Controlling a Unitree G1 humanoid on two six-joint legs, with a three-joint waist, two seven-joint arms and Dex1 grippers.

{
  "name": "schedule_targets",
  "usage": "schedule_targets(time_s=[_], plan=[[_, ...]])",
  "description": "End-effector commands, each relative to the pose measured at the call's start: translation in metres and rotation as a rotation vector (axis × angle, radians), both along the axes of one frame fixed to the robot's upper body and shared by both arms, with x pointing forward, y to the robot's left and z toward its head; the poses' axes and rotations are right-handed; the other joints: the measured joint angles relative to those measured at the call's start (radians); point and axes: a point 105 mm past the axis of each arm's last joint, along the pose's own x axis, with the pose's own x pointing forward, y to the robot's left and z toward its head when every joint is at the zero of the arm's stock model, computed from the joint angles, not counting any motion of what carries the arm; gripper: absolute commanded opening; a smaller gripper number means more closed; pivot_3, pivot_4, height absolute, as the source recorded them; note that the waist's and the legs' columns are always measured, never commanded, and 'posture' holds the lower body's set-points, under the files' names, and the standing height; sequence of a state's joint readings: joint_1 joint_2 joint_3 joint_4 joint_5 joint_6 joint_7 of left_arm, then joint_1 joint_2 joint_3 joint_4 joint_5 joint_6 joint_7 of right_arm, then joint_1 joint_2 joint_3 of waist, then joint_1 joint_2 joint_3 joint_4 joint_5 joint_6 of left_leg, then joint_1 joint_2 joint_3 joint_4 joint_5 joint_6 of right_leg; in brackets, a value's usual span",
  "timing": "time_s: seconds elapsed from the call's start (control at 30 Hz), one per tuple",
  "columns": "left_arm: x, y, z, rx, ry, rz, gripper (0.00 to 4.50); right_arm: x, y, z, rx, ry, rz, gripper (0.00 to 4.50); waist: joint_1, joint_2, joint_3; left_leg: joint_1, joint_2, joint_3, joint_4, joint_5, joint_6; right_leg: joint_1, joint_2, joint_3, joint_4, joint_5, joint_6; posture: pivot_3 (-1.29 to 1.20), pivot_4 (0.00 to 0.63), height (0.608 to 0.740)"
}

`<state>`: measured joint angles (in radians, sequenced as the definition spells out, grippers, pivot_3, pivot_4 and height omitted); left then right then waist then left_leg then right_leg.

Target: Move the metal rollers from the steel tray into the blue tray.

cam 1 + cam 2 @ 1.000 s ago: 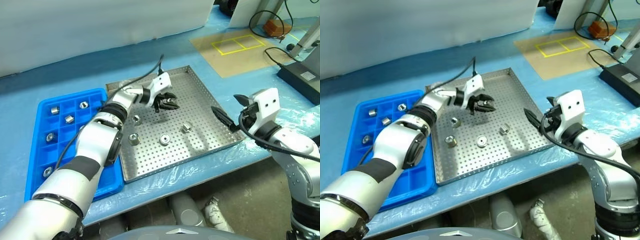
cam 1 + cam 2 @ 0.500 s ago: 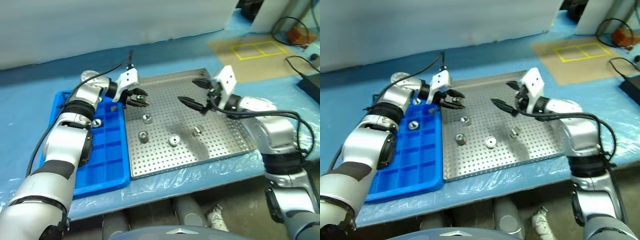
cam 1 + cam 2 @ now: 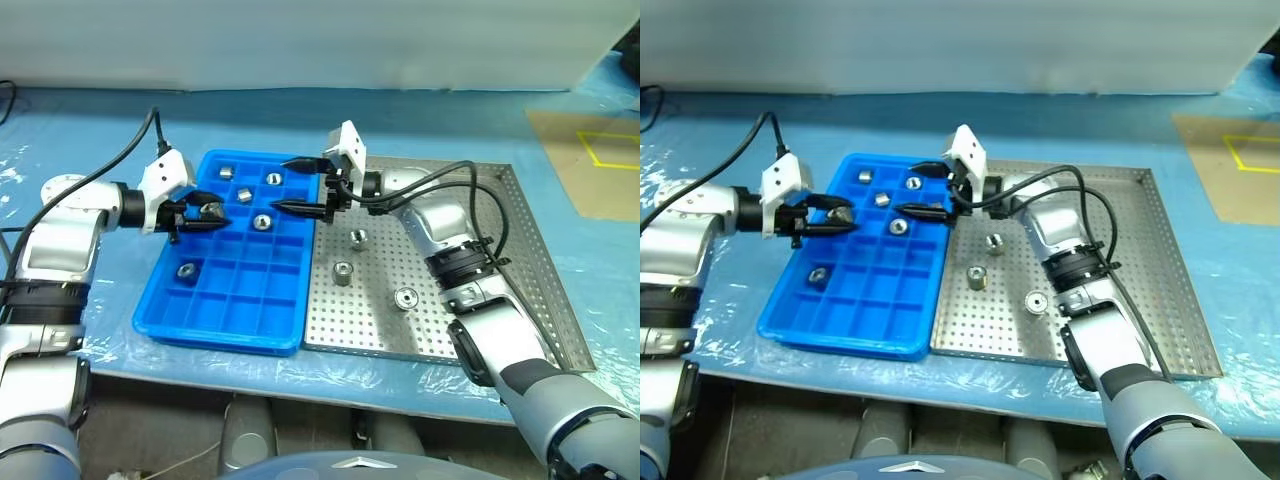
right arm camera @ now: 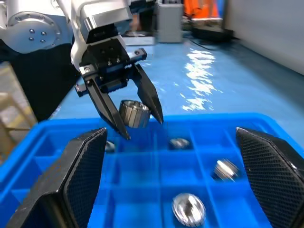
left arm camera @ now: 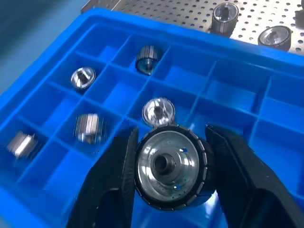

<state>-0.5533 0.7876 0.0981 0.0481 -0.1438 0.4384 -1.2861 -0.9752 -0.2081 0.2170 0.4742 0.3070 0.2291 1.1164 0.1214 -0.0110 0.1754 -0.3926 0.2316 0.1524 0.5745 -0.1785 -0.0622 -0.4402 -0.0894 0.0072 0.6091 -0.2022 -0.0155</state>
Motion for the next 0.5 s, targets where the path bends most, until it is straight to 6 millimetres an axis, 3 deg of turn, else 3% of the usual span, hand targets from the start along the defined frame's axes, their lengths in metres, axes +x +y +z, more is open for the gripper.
schedule_targets(time_s=[0.03,0.3,0.5], plan=[[-0.011,0.001,0.018,-0.035,-0.062,0.04,1.89,-0.005,0.012,0.013,0.008,-0.056,0.077,4.44,0.012,0.0,0.0,0.0,0.001,-0.002,0.0,0.001,-0.002,0.0,0.0,-0.003,0.001,0.0,0.0,0.29,0.15,0.74],[-0.026,0.001,-0.011,-0.014,0.014,0.071,1.89,-0.013,0.028,0.007,0.012,-0.034,0.145,4.44,0.031,0.0,0.0,0.001,0.009,-0.006,-0.005,0.008,-0.014,-0.002,0.005,-0.007,0.01,0.0,0.0,0.31,0.15,0.74],[-0.001,0.008,-0.025,-0.025,-0.04,0.158,1.89,-0.004,0.025,0.001,0.028,0.001,0.079,4.44,0.031,0.0,0.0,0.002,0.012,-0.007,-0.007,0.012,-0.019,-0.003,0.008,-0.007,0.011,0.0,0.0,0.28,0.15,0.74]])
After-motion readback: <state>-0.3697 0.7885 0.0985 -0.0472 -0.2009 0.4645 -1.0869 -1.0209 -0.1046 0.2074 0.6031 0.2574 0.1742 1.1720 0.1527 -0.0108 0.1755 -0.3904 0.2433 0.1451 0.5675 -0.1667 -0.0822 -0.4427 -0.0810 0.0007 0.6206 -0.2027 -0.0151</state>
